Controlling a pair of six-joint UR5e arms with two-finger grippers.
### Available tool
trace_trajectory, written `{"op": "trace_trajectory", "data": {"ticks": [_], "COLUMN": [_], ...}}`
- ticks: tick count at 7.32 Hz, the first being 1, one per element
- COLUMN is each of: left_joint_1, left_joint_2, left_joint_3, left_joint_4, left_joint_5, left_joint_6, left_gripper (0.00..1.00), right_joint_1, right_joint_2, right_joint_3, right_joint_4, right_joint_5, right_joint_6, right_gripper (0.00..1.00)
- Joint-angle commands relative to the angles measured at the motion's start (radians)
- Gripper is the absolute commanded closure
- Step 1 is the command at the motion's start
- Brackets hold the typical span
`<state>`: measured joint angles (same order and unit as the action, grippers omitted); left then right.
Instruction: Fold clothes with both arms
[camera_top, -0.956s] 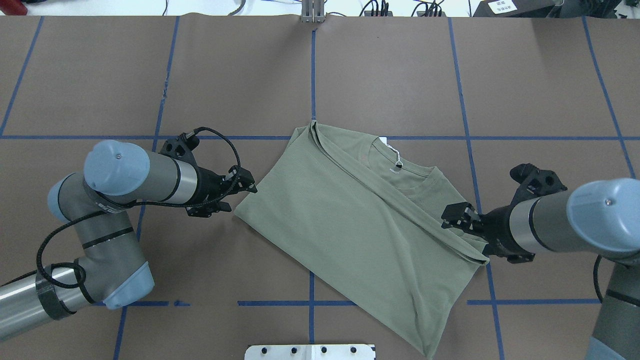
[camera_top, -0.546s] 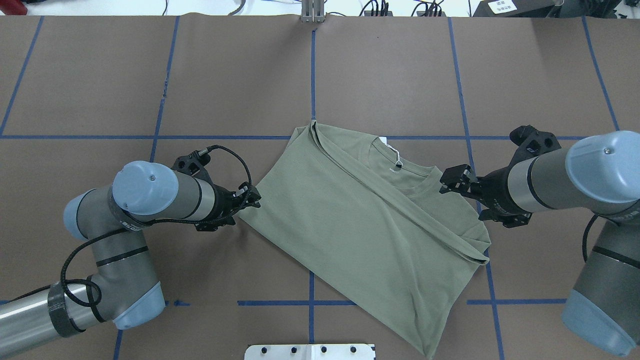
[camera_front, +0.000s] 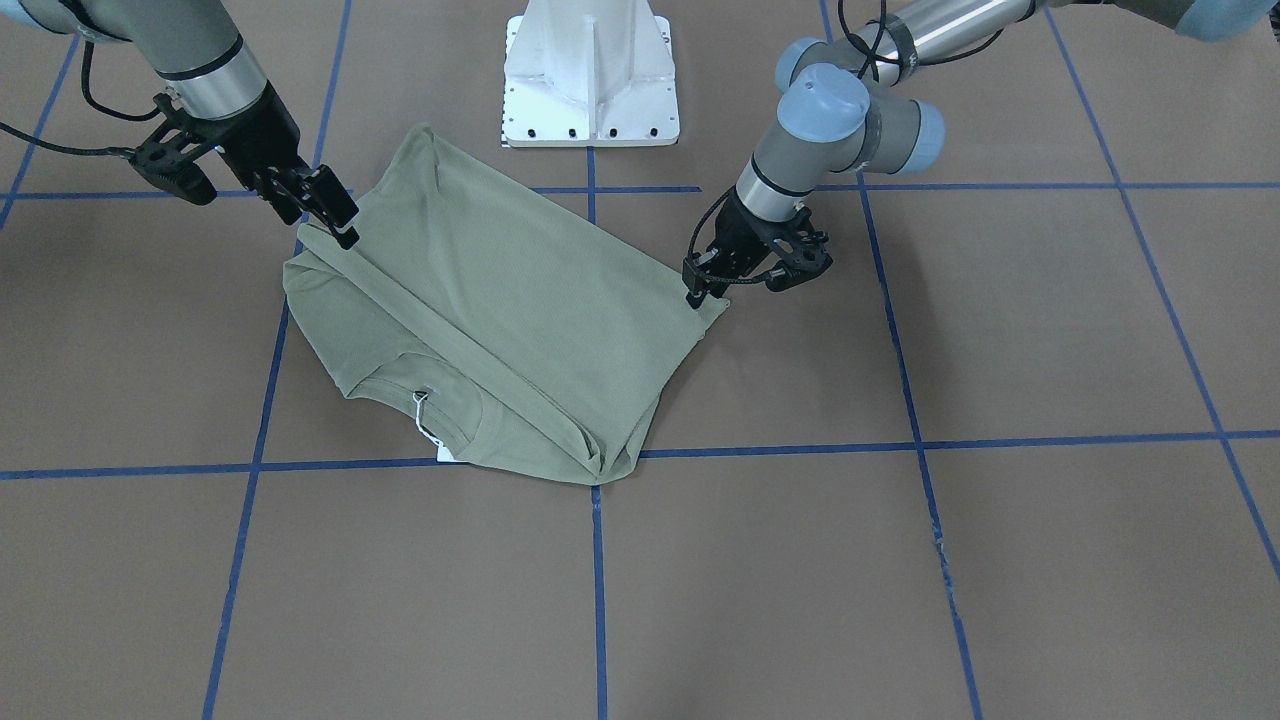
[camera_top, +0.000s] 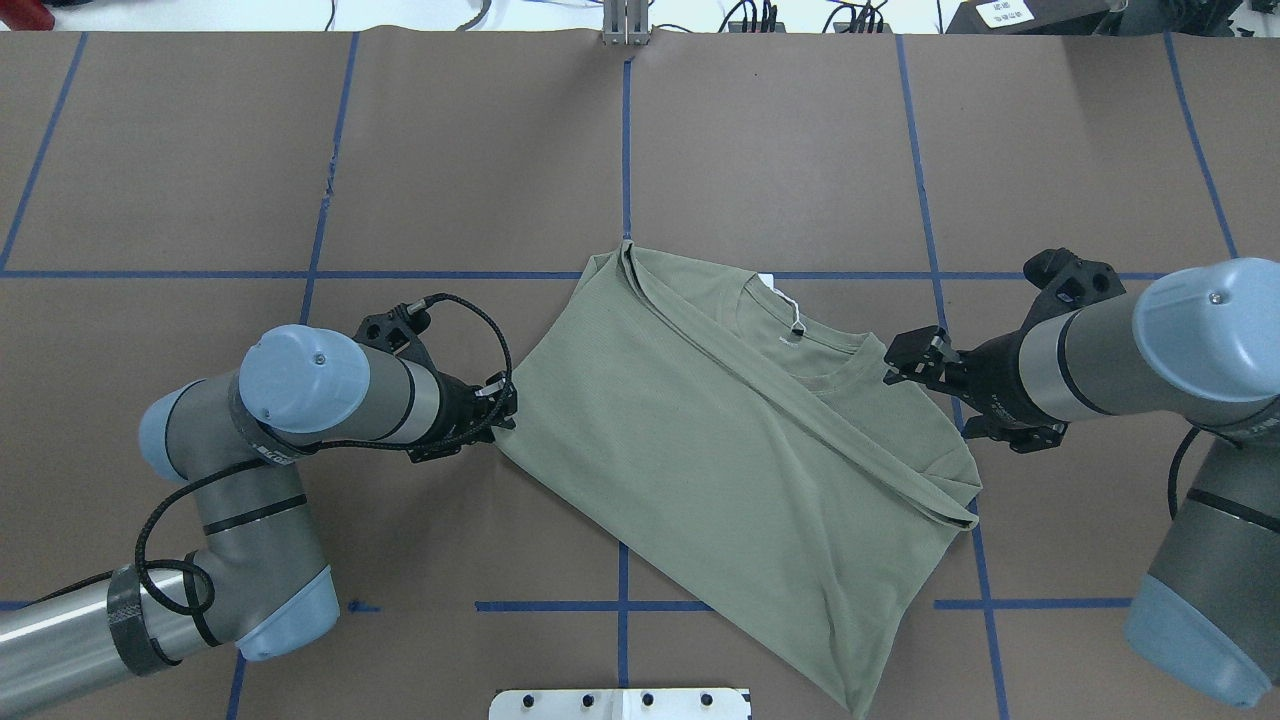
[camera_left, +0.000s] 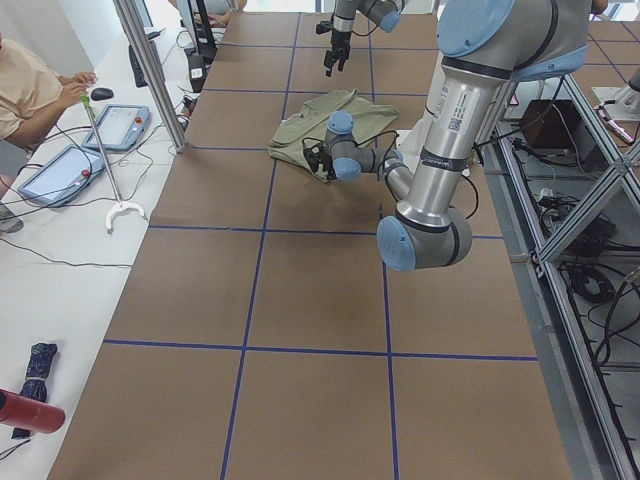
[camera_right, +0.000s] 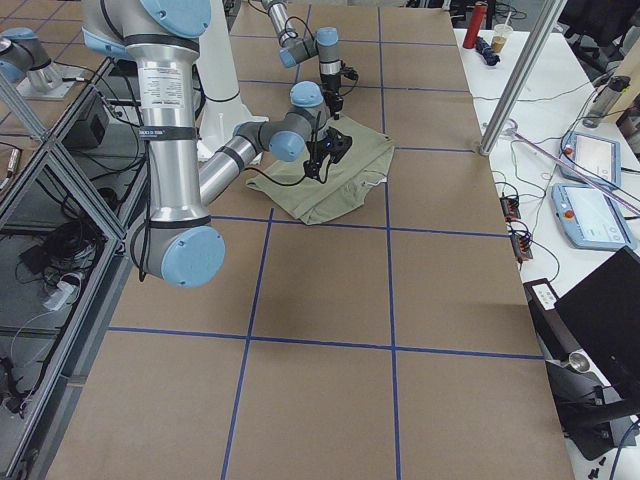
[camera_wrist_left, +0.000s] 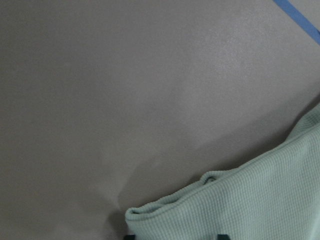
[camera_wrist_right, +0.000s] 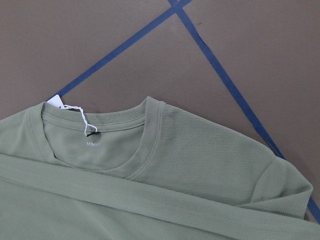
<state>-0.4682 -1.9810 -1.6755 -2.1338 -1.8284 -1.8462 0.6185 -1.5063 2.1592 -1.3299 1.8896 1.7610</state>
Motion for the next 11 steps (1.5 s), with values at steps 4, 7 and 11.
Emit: {"op": "trace_trajectory", "data": {"ticks": [4, 7, 11], "left_joint_1": [-0.244, -0.352, -0.369], "left_joint_2": [-0.118, -0.446, -0.478], "left_joint_3": [0.185, 0.664, 0.768], "left_joint_4": [0.026, -0.238, -0.337], "left_joint_5": [-0.002, -0.003, 0.012], "left_joint_6": [0.313, 0.317, 0.358], "left_gripper": [1.00, 1.00, 0.38], "right_joint_1": [0.000, 0.003, -0.006], "right_joint_2": [-0.002, -0.002, 0.064], "right_joint_3": [-0.004, -0.004, -0.039], "right_joint_4": [0.000, 0.000, 0.003], "right_joint_5": [-0.004, -0.010, -0.015], "right_joint_6": [0.008, 0.008, 0.009], "right_gripper": [0.00, 0.00, 0.00]}}
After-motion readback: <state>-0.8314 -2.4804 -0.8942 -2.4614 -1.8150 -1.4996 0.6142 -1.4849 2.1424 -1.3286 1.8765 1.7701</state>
